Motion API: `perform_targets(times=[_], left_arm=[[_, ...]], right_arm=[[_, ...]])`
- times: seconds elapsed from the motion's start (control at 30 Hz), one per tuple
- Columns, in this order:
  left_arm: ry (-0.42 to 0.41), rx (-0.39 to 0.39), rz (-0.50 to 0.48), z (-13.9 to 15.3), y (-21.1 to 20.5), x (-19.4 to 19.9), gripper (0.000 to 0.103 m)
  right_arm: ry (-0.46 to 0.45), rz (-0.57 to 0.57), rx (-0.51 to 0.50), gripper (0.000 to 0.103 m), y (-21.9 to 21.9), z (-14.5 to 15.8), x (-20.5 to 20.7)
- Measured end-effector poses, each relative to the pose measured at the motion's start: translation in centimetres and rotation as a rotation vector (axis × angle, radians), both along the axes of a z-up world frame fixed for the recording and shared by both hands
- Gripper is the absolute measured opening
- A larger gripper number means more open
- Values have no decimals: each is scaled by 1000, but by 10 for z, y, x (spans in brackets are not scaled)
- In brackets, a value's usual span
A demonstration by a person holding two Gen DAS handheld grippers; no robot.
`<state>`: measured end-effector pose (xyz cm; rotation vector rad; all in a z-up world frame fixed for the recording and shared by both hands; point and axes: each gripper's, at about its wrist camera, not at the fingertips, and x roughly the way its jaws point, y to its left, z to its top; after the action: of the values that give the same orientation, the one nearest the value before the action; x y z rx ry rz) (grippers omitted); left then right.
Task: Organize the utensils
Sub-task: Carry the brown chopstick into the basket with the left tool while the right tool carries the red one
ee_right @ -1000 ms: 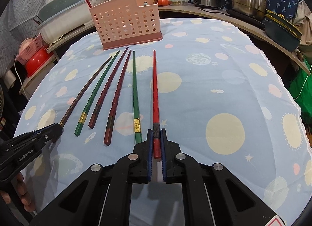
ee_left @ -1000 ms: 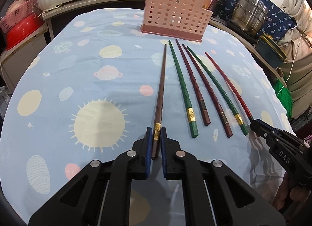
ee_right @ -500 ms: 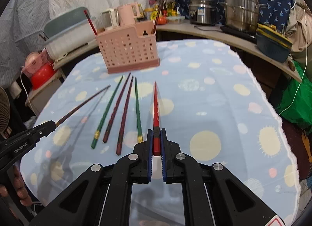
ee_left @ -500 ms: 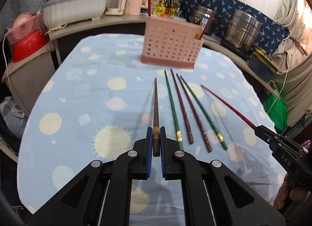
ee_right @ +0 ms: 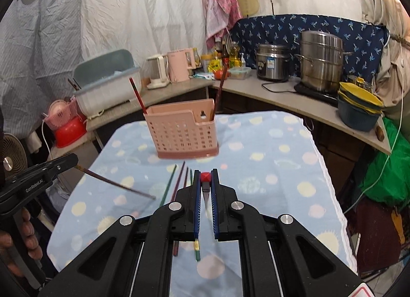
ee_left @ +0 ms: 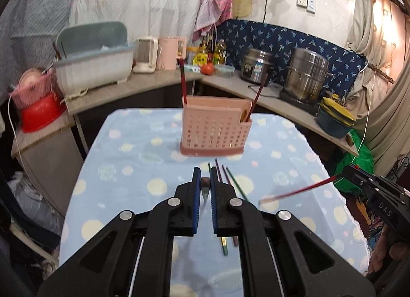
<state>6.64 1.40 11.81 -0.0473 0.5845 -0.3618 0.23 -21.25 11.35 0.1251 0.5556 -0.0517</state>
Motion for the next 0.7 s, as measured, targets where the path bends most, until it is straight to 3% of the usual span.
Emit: perform_targets(times=[0.43,0.7], left_arm=[[-157,0,-32,93,-26,57,7],[-277,-21,32,152,-42,124,7]], right_arm=[[-86,60,0,7,-5,78,71],[-196,18,-51,7,-8,134,147]])
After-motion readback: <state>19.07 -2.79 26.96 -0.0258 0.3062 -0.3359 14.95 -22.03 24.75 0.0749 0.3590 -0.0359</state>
